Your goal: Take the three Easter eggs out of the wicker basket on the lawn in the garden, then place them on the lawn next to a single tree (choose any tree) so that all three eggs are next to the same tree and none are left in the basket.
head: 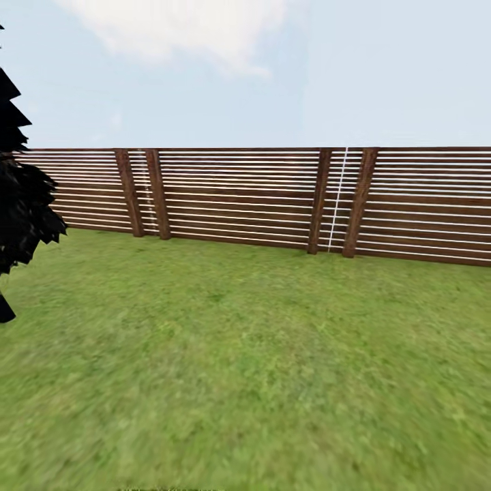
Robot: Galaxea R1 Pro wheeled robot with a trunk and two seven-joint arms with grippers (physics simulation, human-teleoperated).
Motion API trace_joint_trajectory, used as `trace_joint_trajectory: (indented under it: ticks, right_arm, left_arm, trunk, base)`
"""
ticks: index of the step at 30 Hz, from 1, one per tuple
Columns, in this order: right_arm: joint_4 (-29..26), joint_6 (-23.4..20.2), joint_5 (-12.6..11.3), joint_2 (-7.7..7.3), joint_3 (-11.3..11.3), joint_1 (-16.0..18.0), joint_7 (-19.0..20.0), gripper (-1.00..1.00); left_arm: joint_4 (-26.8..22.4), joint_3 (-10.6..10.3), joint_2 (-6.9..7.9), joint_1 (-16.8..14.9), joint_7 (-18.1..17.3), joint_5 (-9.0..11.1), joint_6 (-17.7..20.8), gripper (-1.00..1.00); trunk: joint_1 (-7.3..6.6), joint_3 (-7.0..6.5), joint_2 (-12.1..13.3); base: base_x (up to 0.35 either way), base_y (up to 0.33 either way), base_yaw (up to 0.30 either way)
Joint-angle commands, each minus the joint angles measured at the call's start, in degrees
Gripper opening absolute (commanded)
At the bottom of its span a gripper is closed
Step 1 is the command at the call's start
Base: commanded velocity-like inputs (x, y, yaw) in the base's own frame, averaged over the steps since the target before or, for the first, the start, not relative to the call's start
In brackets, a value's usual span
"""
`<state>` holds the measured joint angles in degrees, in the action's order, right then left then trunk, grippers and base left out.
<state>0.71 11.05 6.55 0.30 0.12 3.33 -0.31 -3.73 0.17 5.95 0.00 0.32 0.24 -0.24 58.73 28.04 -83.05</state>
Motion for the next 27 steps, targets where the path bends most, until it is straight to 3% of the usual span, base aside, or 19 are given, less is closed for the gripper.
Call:
trace_joint_trajectory:
  ticks: [1,27]
  right_arm:
    - [0.1,0.2,0.5,0.03,0.0,0.0,0.0,1.0]
    - [0.1,-0.2,0.6,0.05,0.0,0.0,-0.1,1.0]
  left_arm:
    - [0.0,0.0,0.01,0.0,0.0,0.0,0.0,1.0]
    - [0.0,0.0,-0.06,0.0,0.0,0.0,0.0,1.0]
  trunk:
    - [0.0,0.05,0.0]
    - [0.0,1.03,0.0]
  base:
    - [0.0,0.0,0.294]
    - [0.0,0.0,0.273]
